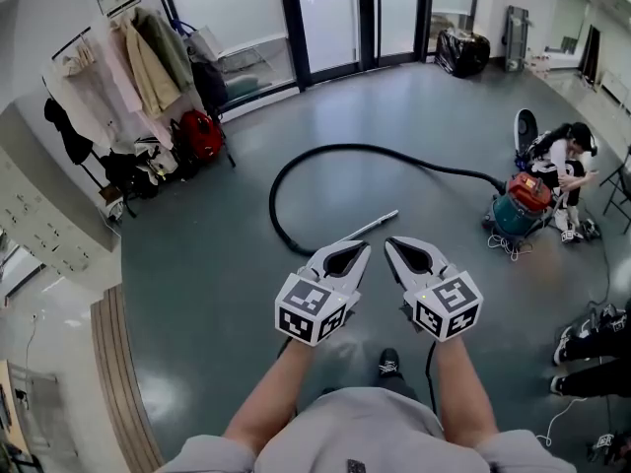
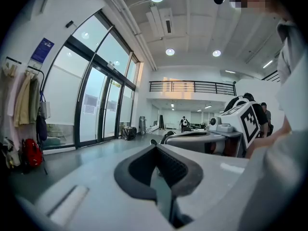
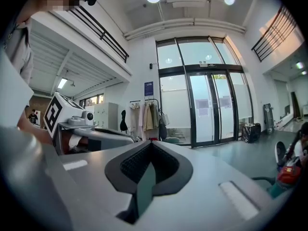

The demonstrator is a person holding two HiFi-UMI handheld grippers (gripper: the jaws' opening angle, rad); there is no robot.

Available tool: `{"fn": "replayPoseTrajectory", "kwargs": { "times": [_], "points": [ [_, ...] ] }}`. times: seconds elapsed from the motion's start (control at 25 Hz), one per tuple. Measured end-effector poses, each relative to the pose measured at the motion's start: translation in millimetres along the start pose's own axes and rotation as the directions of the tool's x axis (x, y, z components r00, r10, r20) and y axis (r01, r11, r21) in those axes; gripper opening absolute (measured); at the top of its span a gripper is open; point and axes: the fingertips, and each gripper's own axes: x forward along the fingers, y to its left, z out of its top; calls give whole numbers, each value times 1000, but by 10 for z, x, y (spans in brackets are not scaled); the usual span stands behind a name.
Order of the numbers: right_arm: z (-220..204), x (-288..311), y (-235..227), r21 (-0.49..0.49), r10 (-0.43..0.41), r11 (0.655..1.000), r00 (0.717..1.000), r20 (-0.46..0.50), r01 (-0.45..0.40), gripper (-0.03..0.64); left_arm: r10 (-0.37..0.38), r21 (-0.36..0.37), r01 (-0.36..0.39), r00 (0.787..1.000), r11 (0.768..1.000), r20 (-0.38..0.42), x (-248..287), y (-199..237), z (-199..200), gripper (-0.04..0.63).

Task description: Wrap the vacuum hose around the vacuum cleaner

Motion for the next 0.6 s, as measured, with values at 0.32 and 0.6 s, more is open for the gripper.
{"fn": "replayPoseTrajectory", "kwargs": {
  "times": [0.32, 0.6],
  "points": [
    [-19, -6, -101, 13, -3, 1000, 1000, 5, 3, 26, -4, 0, 4, 999, 1000, -31, 79, 4, -75, 0],
    [-56, 38, -538, 20, -1, 1000, 1000, 6, 1, 26, 3, 9, -2, 999, 1000, -48, 457, 69, -109, 0]
  ]
}}
